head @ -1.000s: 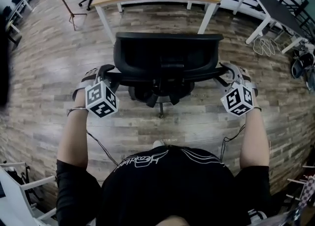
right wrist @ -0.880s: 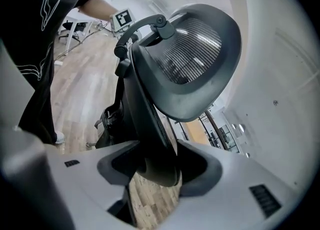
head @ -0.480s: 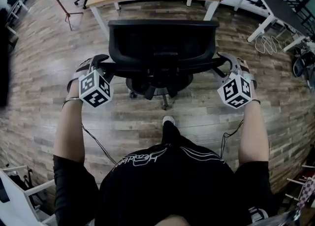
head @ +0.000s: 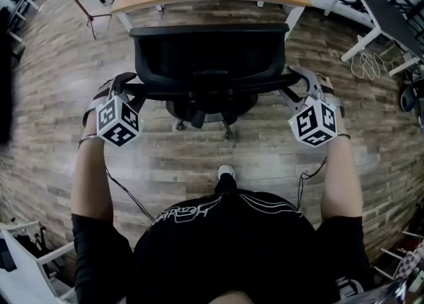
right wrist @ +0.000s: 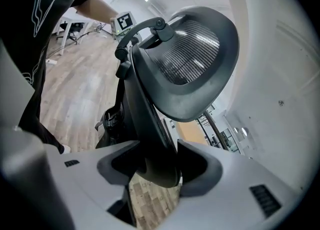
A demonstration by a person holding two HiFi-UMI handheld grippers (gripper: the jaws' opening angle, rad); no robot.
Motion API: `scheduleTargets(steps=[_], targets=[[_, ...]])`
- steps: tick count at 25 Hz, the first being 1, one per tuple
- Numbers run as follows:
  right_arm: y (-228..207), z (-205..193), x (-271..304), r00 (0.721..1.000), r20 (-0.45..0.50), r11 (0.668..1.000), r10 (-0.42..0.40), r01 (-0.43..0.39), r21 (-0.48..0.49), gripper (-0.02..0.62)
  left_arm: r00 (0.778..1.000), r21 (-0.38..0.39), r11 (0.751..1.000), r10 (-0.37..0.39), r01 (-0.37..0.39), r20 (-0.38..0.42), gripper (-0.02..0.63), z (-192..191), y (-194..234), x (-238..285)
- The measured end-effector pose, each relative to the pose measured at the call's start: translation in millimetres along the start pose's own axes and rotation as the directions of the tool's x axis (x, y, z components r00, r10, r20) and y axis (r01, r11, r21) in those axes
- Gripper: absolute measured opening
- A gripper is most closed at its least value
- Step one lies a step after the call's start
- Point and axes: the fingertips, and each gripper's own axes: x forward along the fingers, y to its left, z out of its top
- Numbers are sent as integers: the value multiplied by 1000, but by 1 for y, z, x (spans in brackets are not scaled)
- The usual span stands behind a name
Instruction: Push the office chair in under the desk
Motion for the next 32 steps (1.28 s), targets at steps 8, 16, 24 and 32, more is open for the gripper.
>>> scheduleTargets(steps=[8,16,24,32], targets=[[-46,-8,59,1000,11,1000,0,0,-14,249,999,-32,999,20,-21,-30,218,7,46,47],[-96,-7,113,1000,24,1000,13,-13,-22,249,999,-56,998,15,-17,-48,222,14,106,94],[-133,-9,160,1000,11,1000,5,-5,-13,249,999,-46,999,23,-24,-23,224,20,152,134],[-169,-11,211,999,-37,1000,5,-5,3,249,1000,-26,1000,12,-12,-12,224,23,201,182]])
